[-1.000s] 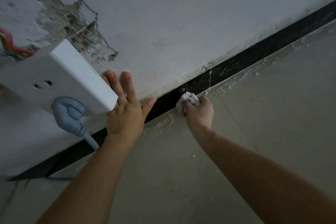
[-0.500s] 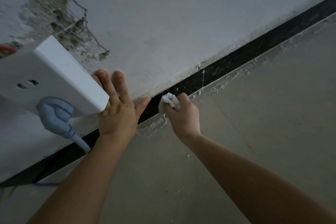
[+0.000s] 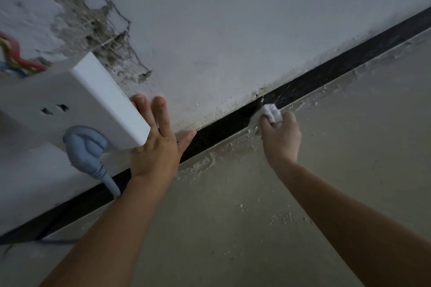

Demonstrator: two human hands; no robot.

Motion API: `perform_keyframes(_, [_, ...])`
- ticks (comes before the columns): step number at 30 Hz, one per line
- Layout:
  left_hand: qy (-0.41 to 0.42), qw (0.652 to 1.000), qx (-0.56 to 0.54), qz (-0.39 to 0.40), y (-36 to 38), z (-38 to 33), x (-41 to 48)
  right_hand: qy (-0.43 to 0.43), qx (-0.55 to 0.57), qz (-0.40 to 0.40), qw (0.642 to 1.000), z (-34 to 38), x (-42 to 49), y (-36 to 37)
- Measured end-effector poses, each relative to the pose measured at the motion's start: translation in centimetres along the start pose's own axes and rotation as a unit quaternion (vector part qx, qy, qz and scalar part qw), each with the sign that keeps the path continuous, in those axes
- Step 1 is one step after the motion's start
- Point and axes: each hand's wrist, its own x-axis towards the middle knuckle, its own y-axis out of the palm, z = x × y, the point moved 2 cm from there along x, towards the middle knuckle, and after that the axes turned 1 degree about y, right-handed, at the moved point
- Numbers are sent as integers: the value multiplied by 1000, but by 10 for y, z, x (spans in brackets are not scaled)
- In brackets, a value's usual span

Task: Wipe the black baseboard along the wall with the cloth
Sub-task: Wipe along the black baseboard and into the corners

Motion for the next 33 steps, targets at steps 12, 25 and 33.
perform_keyframes(12, [10,999,-15,-34,2,1,-1,-121,-47,98,987,20,-27,24])
perform_keyframes(25, [180,978,-90,-57,4,-26,8,-14,-52,137,989,-13,-42,20])
perform_keyframes(33, [109,990,-38,-85,14,-57,29,98,73,23,992,-13,2,37])
